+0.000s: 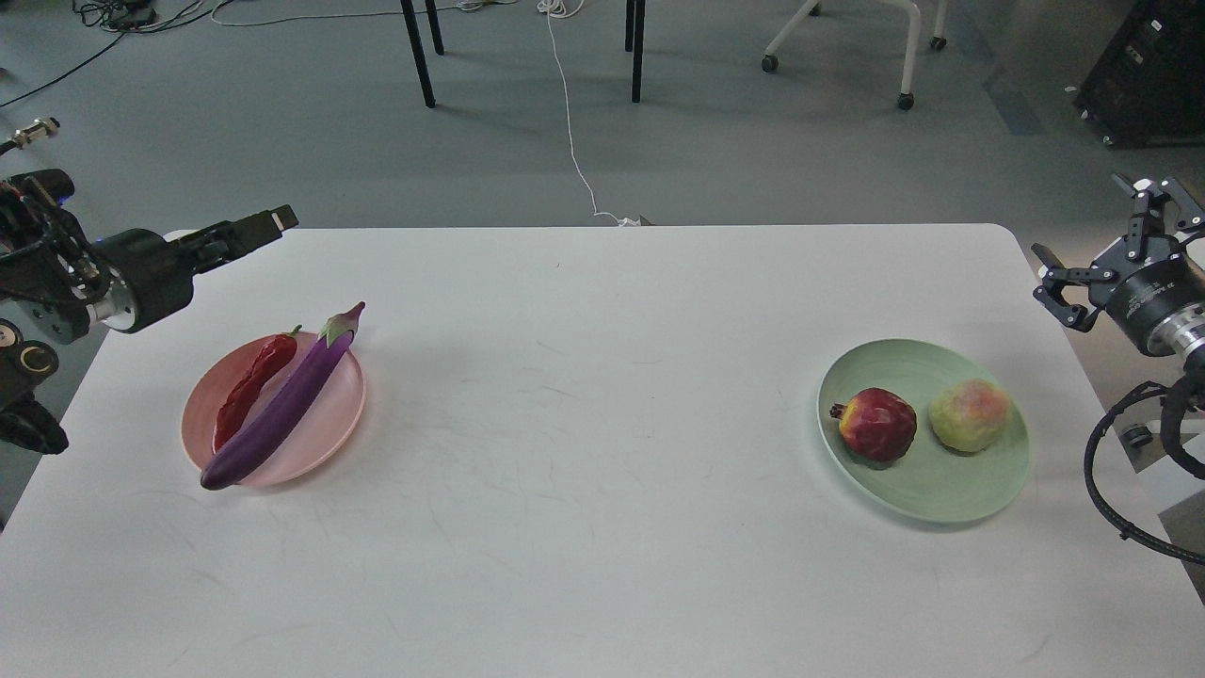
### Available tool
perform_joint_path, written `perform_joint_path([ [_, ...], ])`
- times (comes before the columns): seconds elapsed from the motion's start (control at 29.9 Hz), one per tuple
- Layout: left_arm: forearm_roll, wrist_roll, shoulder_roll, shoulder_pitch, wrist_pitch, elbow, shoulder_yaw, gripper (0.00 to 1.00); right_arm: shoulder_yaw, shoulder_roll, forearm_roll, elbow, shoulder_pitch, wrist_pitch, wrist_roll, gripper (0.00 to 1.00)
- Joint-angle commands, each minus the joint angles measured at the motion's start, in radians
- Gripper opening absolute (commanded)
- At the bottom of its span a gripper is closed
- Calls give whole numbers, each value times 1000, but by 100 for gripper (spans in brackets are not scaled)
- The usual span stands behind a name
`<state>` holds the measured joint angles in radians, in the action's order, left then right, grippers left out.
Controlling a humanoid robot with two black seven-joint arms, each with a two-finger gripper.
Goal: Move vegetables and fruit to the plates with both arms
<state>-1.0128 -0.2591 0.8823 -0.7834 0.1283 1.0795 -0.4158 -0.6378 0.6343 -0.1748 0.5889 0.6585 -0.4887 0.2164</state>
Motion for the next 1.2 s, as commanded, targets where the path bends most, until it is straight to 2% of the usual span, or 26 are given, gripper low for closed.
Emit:
perform_joint_path([
  [0.0,204,0,-43,-43,-2,-4,-18,98,-77,-11,-2,-23,7,0,0,100],
  [0.1,359,0,-112,-59,-7,-4,-86,98,-144,-76,-2,-66,58,0,0,100],
  [0.23,486,0,-189,-53,1,-27,-170,98,-155,-94,-2,-72,86,0,-3,100],
  [0.44,715,0,-327,-54,10,-194,-239,98,-161,-114,-11,-67,93,0,-17,100],
  [0.6,943,4,-394,-48,132,-332,-304,98,-163,-156,-15,-75,138,0,-35,100],
  [0.7,987,0,-436,-51,159,-395,-308,98,-168,-200,-15,-77,154,0,-61,100],
  [0.9,1115,0,-470,-24,171,-408,-344,98,-269,-301,-54,-122,155,0,-115,100],
  [1.17,1145,-2,-474,7,172,-398,-344,98,-264,-324,-89,-127,148,0,-104,100],
])
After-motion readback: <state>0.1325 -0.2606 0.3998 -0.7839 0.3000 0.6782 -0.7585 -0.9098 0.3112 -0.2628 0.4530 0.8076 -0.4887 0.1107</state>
